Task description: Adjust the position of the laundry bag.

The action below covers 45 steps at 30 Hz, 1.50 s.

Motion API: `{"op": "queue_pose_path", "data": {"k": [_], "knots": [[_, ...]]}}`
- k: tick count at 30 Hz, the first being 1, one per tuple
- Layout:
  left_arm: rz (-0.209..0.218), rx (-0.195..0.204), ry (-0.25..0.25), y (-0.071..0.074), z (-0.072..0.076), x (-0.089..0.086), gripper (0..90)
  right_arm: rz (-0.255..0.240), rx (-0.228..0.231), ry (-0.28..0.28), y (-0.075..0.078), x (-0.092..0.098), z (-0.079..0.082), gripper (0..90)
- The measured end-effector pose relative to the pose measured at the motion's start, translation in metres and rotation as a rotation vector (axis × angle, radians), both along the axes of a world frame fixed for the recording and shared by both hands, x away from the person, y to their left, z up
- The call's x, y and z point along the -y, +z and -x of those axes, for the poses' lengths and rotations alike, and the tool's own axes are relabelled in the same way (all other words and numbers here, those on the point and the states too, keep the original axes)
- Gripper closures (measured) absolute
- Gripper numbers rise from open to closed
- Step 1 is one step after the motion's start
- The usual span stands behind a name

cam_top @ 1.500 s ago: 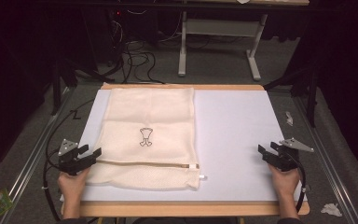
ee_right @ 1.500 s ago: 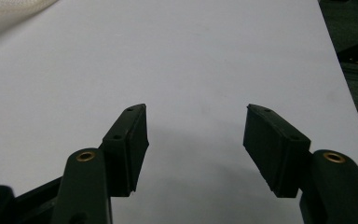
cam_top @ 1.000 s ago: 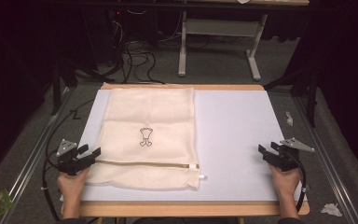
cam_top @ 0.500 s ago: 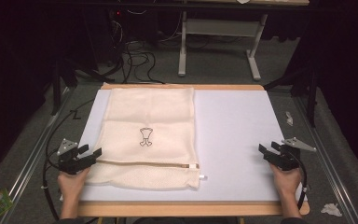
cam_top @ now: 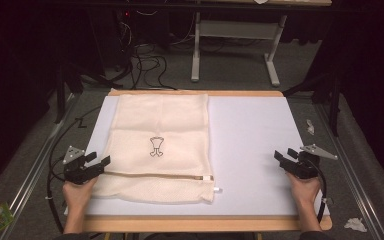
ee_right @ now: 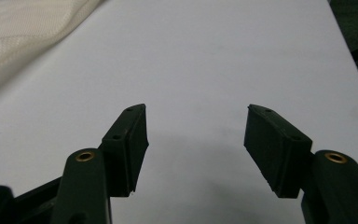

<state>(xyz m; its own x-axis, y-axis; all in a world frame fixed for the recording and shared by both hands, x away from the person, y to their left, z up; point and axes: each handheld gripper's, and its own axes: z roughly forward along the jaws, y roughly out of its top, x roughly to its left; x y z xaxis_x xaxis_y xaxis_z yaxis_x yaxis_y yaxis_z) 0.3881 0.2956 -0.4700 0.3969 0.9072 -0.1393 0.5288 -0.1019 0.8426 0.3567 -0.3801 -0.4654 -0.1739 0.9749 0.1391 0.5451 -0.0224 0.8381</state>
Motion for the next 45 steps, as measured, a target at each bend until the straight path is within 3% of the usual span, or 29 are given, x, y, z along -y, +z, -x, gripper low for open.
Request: {"op": "queue_pose_path", "data": {"k": [3, 8, 10, 15, 24, 30, 35, 45], "knots": [[-0.023, -0.002, -0.005, 0.004, -0.003, 0.004, 36.6, -0.004, -0.008, 0.015, 0.002, -0.007, -0.003, 41.3], [-0.007, -0.026, -0.007, 0.008, -0.006, 0.007, 36.0, -0.012, -0.026, 0.049, 0.004, -0.016, -0.007, 43.0], [-0.029, -0.039, -0.017, 0.013, -0.009, 0.01, 35.7, -0.017, -0.032, 0.081, 0.005, -0.028, -0.009, 45.1], [-0.029, -0.071, -0.007, 0.014, -0.015, 0.013, 36.0, -0.012, -0.073, 0.138, 0.006, -0.046, -0.018, 48.6], [-0.057, -0.112, 0.018, 0.015, -0.027, 0.016, 37.2, 0.003, -0.1, 0.231, 0.01, -0.081, -0.028, 52.2], [-0.038, -0.141, 0.027, 0.015, -0.033, 0.016, 35.9, 0.004, -0.118, 0.29, 0.013, -0.108, -0.036, 52.8], [-0.056, -0.165, 0.028, 0.014, -0.038, 0.019, 36.0, -0.004, -0.137, 0.331, 0.017, -0.127, -0.04, 53.0], [-0.036, -0.171, 0.054, 0.01, -0.043, 0.02, 37.9, -0.019, -0.172, 0.397, 0.015, -0.162, -0.047, 51.5]]}}
